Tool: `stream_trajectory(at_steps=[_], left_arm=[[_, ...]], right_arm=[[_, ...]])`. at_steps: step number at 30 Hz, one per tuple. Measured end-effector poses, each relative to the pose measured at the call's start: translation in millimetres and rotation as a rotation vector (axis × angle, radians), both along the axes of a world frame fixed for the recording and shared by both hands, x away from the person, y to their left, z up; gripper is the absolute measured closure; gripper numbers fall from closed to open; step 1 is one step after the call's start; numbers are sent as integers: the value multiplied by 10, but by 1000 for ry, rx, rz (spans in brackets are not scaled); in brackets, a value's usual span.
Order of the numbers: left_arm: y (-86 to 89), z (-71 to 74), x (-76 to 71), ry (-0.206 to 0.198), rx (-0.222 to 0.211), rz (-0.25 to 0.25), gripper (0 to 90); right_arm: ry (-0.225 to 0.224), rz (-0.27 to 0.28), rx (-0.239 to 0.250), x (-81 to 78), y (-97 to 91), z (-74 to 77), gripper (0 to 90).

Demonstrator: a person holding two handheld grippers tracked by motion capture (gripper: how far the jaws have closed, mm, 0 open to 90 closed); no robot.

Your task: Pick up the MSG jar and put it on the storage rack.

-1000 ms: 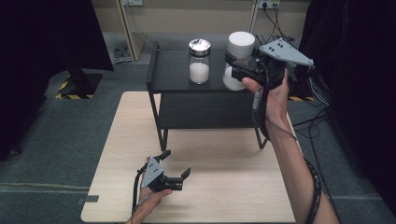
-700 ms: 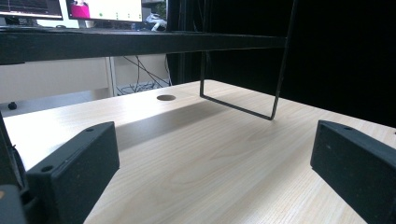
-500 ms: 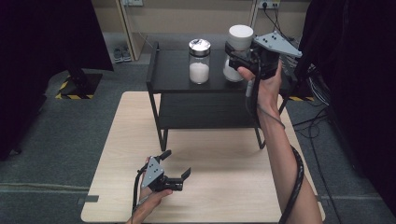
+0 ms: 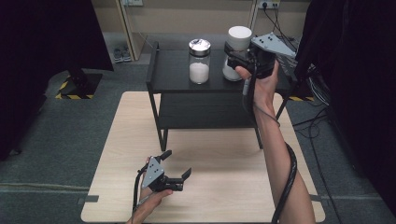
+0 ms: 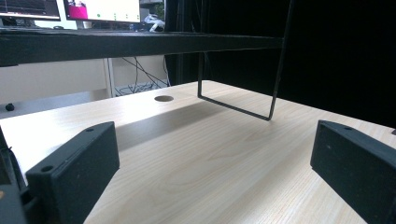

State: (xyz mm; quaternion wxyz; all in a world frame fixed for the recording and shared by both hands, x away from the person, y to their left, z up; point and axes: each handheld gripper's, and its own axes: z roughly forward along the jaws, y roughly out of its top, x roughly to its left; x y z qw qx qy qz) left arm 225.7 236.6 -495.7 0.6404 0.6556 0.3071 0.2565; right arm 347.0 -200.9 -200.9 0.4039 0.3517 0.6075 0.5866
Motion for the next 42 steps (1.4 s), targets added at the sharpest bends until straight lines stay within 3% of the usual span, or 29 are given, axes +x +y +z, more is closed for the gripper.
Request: stream_trajectory(at_steps=[4, 10, 18, 31, 42], left_arm=[[0, -2, 2, 1, 1, 1, 5], [-2, -3, 0, -1, 1, 1, 5], [-6, -9, 4, 3, 3, 3, 5], [-9, -12, 4, 3, 5, 0, 5], [-6, -17, 10, 7, 5, 2, 5]], right_arm=[[-4, -3, 20, 13, -24, -33, 336], [-6, -36, 44, -40, -5, -42, 135], [-22, -8, 58, -166, -117, -80, 2], [-62, 17, 48, -453, -175, -77, 1], [-86, 63, 66, -665, -352, -270, 1]])
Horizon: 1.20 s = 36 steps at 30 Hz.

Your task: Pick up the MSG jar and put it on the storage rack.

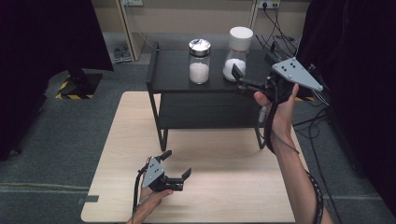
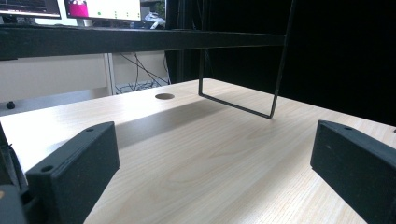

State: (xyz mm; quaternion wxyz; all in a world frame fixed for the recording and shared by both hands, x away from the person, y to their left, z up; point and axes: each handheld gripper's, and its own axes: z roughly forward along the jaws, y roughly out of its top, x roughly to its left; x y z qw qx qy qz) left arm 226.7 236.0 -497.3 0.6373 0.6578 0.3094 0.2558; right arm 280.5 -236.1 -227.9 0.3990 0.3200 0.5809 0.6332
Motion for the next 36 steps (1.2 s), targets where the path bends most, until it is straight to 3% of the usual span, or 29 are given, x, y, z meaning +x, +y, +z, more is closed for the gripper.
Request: stream_trajectory(at_steps=[19, 36], left_arm=[[2, -10, 0, -2, -5, 2, 5], [10, -5, -9, -4, -6, 6, 5]], right_arm=[[-27, 70, -33, -392, -181, -531, 1], [-30, 88, -46, -679, -269, -1183, 1]])
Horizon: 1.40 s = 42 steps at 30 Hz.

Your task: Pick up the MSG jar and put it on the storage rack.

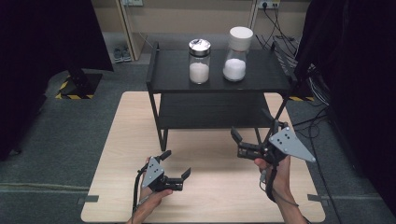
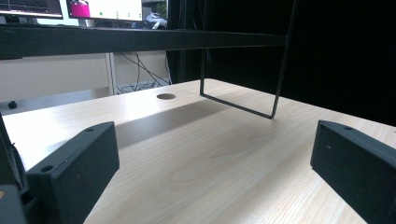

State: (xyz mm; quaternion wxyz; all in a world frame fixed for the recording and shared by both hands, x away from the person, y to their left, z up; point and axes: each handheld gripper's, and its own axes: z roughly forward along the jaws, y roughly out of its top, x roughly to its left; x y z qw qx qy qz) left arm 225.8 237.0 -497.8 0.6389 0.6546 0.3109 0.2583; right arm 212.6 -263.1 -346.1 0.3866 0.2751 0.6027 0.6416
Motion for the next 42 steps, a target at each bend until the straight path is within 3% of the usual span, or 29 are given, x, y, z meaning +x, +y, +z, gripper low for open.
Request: stream_trajectory(at_steps=[17, 26, 32, 42], left_arm=[[-5, -9, 6, 8, -1, -2, 5], [-8, -15, 8, 12, -5, 0, 5], [-3, -13, 6, 10, -4, 1, 5], [-3, -16, 10, 11, -4, 0, 5]], right_arm=[[41, -7, -27, -176, -90, -603, 1], [72, -11, -17, -212, -147, -946, 1], [63, -8, -8, -216, -143, -1112, 1], [88, -8, -21, -239, -151, -1304, 1]])
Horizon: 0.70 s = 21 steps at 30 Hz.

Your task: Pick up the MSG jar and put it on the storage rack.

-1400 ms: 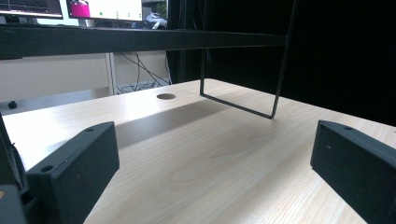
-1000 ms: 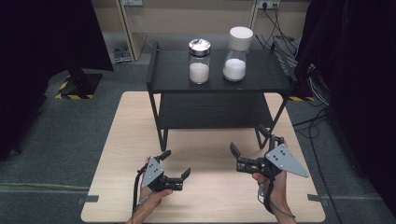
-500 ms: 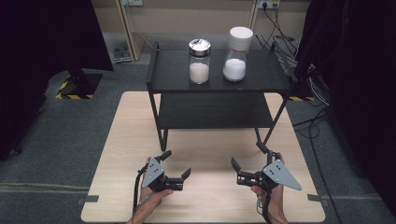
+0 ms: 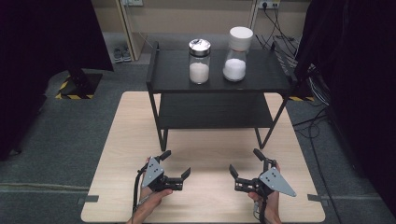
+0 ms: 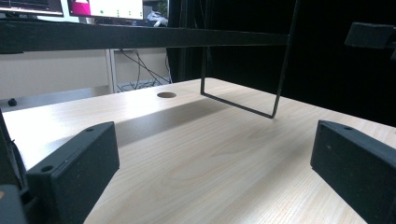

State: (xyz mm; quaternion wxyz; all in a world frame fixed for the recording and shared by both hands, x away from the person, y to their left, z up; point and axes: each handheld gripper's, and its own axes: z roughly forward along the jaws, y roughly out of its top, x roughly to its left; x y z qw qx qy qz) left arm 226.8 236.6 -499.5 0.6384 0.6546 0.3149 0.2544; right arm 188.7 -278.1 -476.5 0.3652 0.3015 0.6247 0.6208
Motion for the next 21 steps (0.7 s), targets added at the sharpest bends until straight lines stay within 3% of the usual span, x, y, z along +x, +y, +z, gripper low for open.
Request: stream_trajectory(at_steps=[21], left_arm=[[0, -5, 12, 2, -9, -2, 5]], right_arm=[[42, -13, 11, -10, -44, -237, 1]])
